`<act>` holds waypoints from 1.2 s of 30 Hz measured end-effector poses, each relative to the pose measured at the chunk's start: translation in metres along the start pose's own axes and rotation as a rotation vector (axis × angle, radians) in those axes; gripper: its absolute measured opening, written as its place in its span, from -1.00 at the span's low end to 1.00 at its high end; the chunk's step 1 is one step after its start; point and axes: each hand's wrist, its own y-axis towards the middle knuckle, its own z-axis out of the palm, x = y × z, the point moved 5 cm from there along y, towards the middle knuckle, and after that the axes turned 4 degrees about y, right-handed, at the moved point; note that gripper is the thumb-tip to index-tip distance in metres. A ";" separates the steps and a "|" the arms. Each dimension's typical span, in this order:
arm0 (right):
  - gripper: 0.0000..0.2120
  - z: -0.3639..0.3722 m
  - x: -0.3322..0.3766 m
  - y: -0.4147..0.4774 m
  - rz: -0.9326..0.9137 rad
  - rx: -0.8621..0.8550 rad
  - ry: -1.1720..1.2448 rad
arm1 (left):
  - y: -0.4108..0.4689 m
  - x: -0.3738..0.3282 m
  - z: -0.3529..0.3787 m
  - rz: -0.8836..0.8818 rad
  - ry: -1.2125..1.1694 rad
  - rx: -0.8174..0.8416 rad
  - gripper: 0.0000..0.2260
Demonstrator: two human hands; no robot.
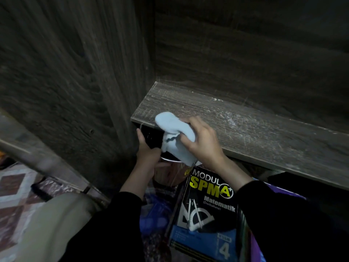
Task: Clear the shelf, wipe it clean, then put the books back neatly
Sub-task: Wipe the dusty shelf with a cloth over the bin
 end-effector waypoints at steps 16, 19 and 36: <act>-0.68 -0.032 -0.005 0.022 0.103 -0.259 0.367 | -0.005 -0.004 0.000 0.005 -0.016 0.010 -0.16; -0.66 -0.049 -0.023 0.032 0.235 -0.434 0.445 | -0.003 -0.004 0.000 0.004 -0.022 0.016 -0.15; -0.40 0.026 -0.061 0.056 0.329 0.137 -0.379 | 0.000 -0.002 -0.001 0.008 -0.015 0.004 -0.15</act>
